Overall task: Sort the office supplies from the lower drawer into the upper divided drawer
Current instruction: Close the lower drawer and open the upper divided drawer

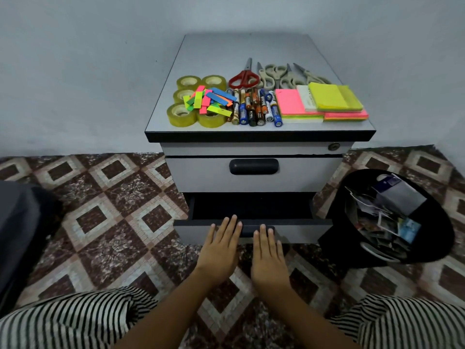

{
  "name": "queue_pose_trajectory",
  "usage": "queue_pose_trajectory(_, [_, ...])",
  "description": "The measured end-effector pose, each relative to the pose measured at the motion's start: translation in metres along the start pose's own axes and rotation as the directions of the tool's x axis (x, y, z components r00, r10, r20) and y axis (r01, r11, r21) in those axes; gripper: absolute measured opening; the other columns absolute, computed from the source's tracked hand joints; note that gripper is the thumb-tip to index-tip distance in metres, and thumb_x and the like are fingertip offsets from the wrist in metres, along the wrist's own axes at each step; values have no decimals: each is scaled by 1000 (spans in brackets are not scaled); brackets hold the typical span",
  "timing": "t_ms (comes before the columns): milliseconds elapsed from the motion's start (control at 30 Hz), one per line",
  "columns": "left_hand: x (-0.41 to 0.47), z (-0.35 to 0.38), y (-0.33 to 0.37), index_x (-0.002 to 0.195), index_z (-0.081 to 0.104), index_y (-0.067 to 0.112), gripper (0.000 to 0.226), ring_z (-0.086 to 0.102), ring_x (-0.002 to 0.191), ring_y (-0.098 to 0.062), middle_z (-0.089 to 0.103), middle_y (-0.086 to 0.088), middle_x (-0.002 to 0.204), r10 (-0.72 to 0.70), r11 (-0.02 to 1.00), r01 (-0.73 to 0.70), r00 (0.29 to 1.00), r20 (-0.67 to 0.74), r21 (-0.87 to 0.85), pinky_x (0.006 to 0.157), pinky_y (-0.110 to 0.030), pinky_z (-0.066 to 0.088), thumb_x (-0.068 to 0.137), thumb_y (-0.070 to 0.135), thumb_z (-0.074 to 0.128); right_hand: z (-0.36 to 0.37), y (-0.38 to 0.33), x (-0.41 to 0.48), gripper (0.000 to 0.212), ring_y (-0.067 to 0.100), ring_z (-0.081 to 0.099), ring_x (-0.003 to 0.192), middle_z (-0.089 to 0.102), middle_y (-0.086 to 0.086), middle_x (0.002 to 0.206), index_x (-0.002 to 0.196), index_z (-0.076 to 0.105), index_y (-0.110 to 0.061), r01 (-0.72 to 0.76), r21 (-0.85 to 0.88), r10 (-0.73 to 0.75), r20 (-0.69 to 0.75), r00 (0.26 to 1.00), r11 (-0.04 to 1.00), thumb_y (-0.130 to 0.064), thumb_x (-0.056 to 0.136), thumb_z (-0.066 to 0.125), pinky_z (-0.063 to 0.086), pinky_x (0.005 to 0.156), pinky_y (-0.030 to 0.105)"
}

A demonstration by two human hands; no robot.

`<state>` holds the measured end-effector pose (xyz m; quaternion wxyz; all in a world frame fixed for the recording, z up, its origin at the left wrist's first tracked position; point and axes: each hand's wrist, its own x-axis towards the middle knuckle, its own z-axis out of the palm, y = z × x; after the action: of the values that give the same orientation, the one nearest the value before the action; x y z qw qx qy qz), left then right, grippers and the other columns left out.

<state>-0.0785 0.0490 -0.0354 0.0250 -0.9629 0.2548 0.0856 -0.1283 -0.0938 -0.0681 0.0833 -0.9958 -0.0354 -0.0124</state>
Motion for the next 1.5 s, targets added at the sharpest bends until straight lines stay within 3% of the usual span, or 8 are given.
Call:
queue_pose_trajectory(200, [18, -6, 2, 134, -32, 11, 66, -35, 131, -19, -40, -6, 140, -76, 996, 79, 996, 50, -41, 112, -42, -19, 101, 29, 23, -6, 7, 32, 97, 27, 10, 144, 19, 21, 151, 142, 29, 1, -116, 0, 114, 144, 983, 993, -18, 62, 80, -2, 113, 37])
queue_pose_trajectory(367, [24, -4, 8, 132, -34, 12, 71, -36, 129, -19, -42, -5, 139, -130, 989, 136, 988, 86, -63, 109, -41, -20, 100, 26, 27, -29, 8, 47, 71, 23, -35, 130, -42, 7, 138, 131, -32, -9, -52, -21, 55, 242, 969, 998, -17, 99, 31, -18, 110, 39])
queue_pose_trajectory(967, [63, -24, 3, 151, 2, 8, 63, -5, 147, -23, -8, -12, 158, -175, 945, 174, 984, 23, -278, 118, -39, 0, 101, 32, 33, -51, 6, 88, 61, 24, -4, 147, -5, 9, 159, 151, 5, -9, -150, 197, 98, 253, 963, 969, -24, 100, 35, 6, 118, 38])
queue_pose_trajectory(1033, [67, -37, 8, 145, 32, 8, 49, 26, 141, -22, 27, -12, 153, -345, 719, 199, 934, -93, -666, 114, -31, 21, 100, 25, 39, -68, 2, 97, 47, 24, 30, 139, 33, 11, 149, 144, 34, -6, -348, 642, 304, 183, 935, 684, -20, 100, 41, 25, 111, 30])
queue_pose_trajectory(1100, [73, -60, 13, 124, 56, 8, 30, 51, 120, -22, 56, -12, 130, -516, 110, 159, 853, 80, -981, 100, -28, 38, 100, 19, 42, -92, 0, 110, 29, 24, 52, 118, 56, 10, 123, 126, 52, -6, -403, 915, 444, 347, 826, 35, -15, 99, 45, 39, 97, 30])
queue_pose_trajectory(1200, [80, -97, 13, 100, 60, 6, 23, 61, 97, -23, 64, -12, 100, -374, -659, -7, 871, 319, -752, 92, -33, 45, 100, 13, 38, -124, -2, 125, 34, 26, 54, 118, 57, 16, 126, 131, 47, 1, -266, 758, 318, 526, 789, -596, -12, 99, 43, 42, 93, 34])
queue_pose_trajectory(1300, [84, -113, 10, 106, 55, -1, 23, 60, 92, -23, 61, -14, 97, -313, -834, -60, 870, 380, -549, 93, -34, 44, 99, 12, 38, -146, -6, 127, 40, 30, 47, 128, 48, 21, 137, 138, 39, 3, -200, 607, 266, 589, 764, -769, -10, 100, 40, 39, 101, 38])
queue_pose_trajectory(1500, [79, -138, 9, 98, 53, -1, 22, 59, 90, -27, 58, -18, 97, -302, -895, -99, 853, 426, -435, 94, -34, 45, 98, 8, 33, -170, -9, 124, 36, 33, 44, 130, 42, 24, 140, 134, 40, 8, -145, 596, 315, 597, 738, -790, -3, 99, 39, 33, 108, 42])
